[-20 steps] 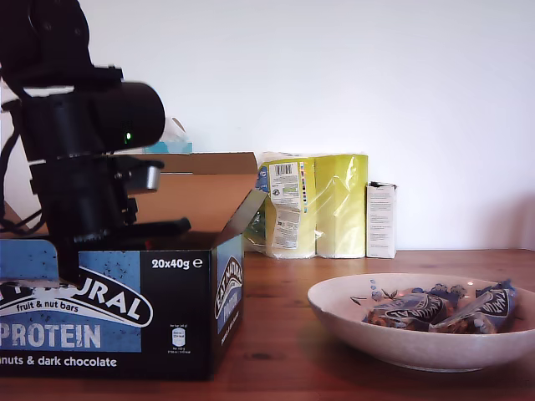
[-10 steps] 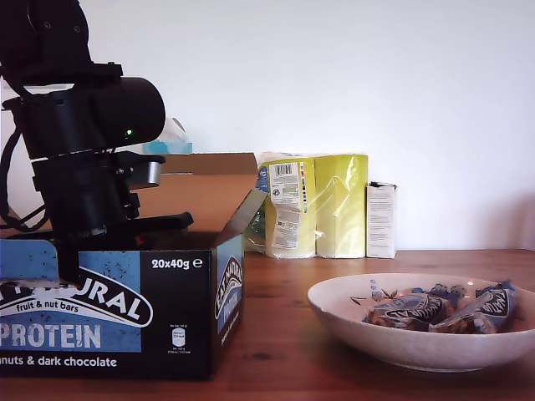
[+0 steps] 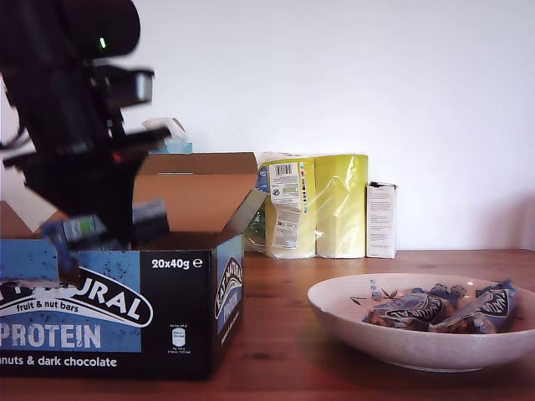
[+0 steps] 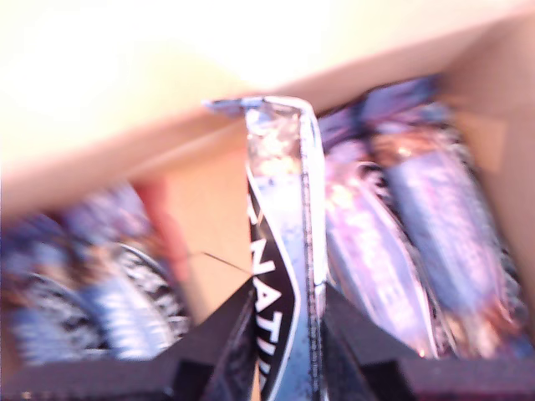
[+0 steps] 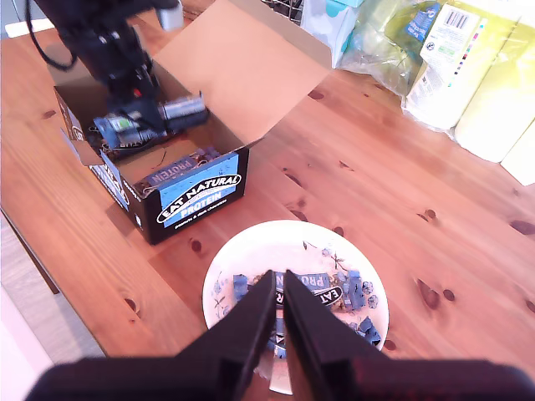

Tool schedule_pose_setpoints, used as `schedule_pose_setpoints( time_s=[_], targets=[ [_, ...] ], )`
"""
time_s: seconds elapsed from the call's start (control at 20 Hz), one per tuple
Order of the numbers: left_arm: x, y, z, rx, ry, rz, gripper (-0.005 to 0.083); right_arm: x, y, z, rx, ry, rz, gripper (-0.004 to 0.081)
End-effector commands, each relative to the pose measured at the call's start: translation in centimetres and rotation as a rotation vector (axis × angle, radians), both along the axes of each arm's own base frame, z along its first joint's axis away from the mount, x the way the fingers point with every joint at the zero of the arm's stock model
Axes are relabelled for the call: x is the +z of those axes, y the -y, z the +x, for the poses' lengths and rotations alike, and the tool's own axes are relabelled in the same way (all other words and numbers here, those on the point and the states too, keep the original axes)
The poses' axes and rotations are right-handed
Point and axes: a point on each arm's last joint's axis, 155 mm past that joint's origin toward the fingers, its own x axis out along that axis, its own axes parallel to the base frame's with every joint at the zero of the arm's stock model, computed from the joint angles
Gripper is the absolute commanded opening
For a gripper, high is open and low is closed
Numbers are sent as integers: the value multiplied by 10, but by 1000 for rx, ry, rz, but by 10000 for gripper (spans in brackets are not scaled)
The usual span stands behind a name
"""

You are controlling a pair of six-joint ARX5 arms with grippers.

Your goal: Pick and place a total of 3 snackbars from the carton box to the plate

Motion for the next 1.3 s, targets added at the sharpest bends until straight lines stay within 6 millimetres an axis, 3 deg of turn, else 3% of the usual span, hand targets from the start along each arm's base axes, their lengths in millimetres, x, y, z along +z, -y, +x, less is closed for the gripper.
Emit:
schedule_pose_setpoints(
  time_s=[0.0, 0.15, 0.25, 0.35, 0.5, 0.7, 0.85, 1.05, 1.25],
  targets=[
    [20, 8, 1, -98, 76, 13, 36, -2, -1, 1, 1, -1, -1, -13],
    [74, 31, 6, -269, 285, 4, 37, -3, 0, 1, 1, -2, -2, -13],
    [109, 59, 6, -414, 445, -12, 37, -4, 0, 0, 1, -7, -5, -13],
    [132, 96, -3, -573, 582, -34, 37, -4, 0, 0, 1, -9, -6, -13],
    [152, 153, -24, -810, 769, -42, 37, -5, -2, -2, 10, -16, 1, -13],
    [138, 207, -40, -1048, 911, 4, 37, -7, -4, -10, -2, -80, 67, -13],
    [115, 235, -47, -1200, 988, 83, 39, -16, 14, -10, -135, -166, 90, -13],
    [83, 259, -51, -1401, 1089, 222, 42, -14, 25, -21, -210, -246, 129, -13],
    [46, 272, -51, -1551, 1129, 324, 42, 1, 29, -26, -208, -222, 140, -13]
  ],
)
